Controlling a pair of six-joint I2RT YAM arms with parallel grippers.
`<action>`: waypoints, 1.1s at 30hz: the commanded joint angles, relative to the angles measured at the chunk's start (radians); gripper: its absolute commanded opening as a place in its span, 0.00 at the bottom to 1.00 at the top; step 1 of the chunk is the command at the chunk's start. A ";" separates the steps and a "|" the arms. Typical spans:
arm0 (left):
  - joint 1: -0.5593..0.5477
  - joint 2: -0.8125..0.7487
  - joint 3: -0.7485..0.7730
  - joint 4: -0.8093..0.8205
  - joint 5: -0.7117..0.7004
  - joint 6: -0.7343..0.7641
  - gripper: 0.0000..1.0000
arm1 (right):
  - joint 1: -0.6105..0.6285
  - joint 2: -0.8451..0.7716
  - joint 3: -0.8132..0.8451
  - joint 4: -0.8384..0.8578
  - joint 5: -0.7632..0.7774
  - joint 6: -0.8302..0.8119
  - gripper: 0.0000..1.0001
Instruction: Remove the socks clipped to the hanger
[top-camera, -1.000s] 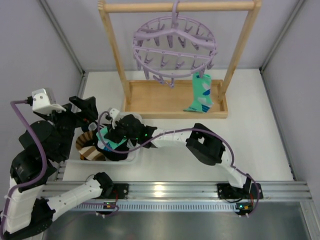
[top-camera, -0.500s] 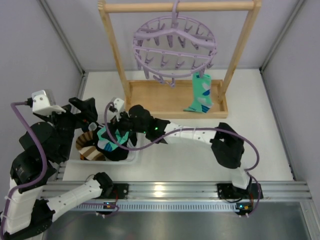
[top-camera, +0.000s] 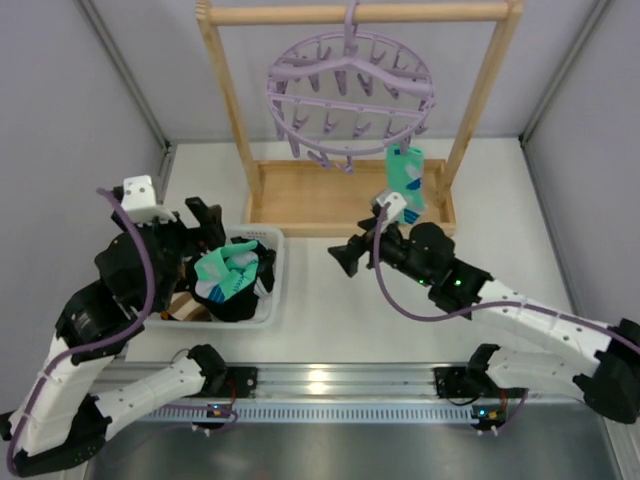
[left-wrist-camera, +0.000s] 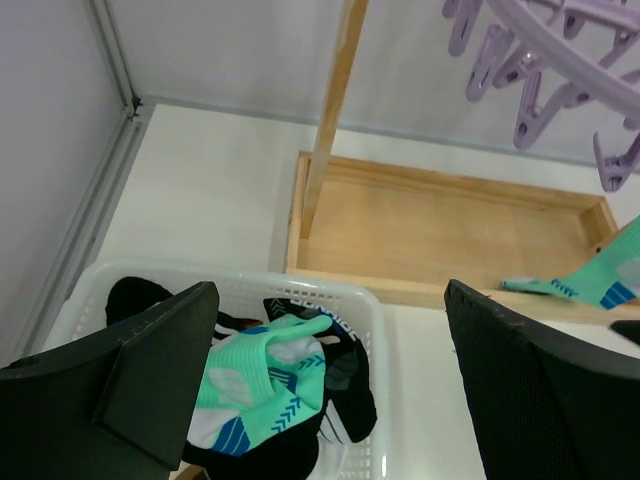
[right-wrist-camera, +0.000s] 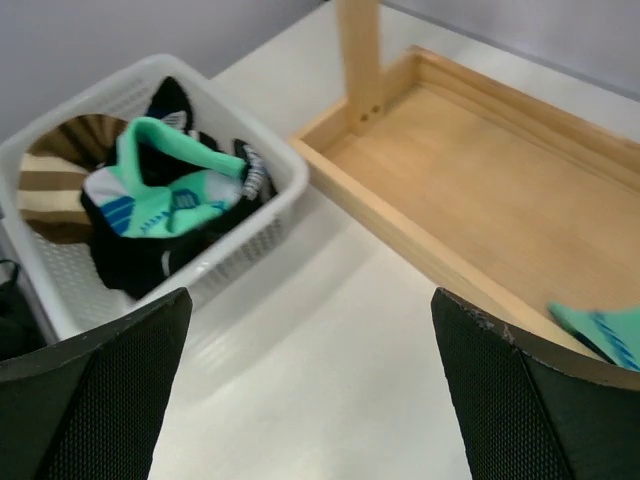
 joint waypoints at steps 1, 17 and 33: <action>0.002 0.037 -0.036 0.032 0.058 0.001 0.98 | -0.109 -0.179 -0.064 -0.142 0.061 -0.019 0.99; 0.002 0.043 -0.076 0.035 0.149 0.012 0.98 | -0.764 -0.058 -0.019 -0.024 -0.593 -0.128 0.99; 0.002 0.068 -0.078 0.037 0.230 0.020 0.98 | -0.783 0.222 -0.014 0.266 -0.840 -0.162 0.10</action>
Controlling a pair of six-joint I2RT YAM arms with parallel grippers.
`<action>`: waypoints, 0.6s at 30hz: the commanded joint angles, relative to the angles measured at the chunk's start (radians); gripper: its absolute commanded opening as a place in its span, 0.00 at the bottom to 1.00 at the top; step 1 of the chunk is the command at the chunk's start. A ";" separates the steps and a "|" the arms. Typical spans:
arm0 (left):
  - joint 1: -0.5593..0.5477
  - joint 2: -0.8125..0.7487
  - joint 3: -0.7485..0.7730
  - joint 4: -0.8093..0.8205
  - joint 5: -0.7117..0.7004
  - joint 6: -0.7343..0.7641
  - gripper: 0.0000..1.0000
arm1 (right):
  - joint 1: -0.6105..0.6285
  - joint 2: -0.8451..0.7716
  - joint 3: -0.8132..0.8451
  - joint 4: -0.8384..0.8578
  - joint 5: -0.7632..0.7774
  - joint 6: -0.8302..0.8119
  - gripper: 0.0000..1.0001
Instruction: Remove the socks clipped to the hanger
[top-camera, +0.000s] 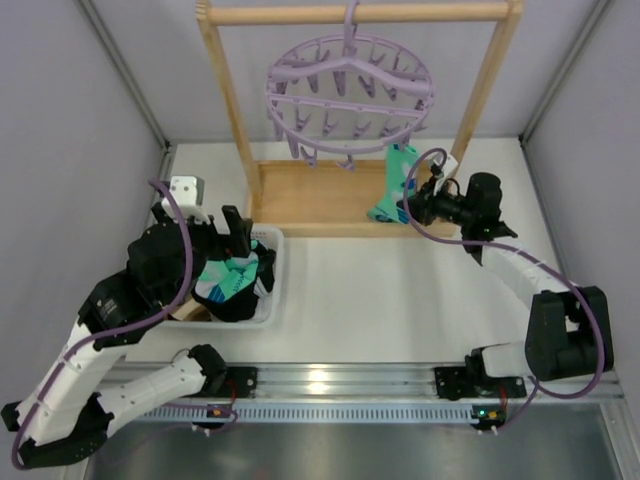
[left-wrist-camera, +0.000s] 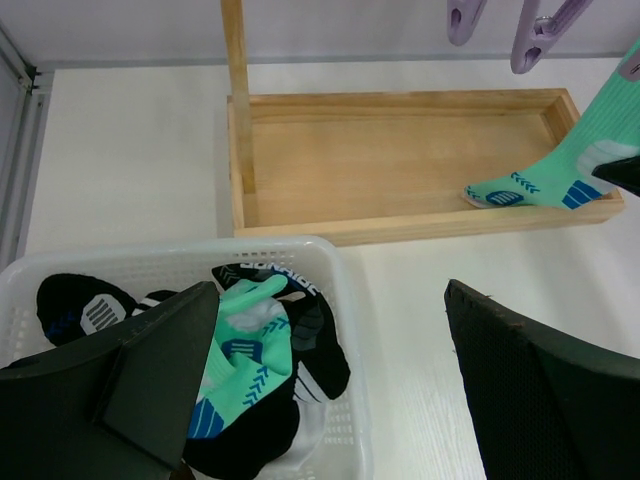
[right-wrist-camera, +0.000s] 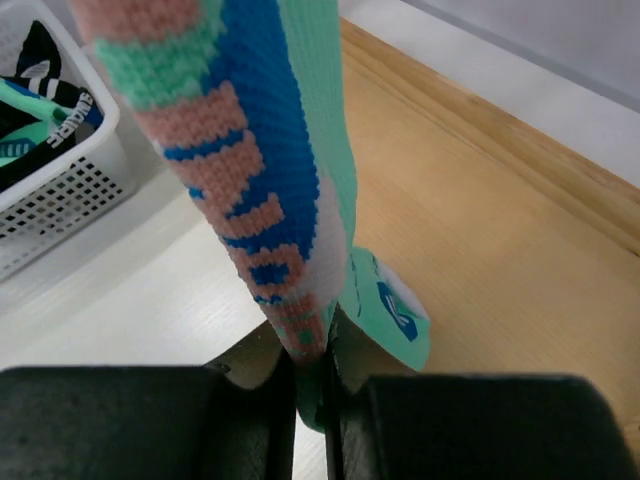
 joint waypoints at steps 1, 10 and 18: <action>0.002 0.020 0.004 0.037 0.022 0.007 0.98 | -0.003 -0.035 -0.032 0.194 -0.054 0.030 0.08; 0.001 0.104 0.134 0.052 -0.014 -0.071 0.98 | 0.182 -0.248 -0.023 0.078 0.246 0.056 0.00; 0.001 0.276 0.350 0.052 0.071 -0.097 0.98 | 0.464 -0.374 0.021 -0.093 0.725 0.073 0.00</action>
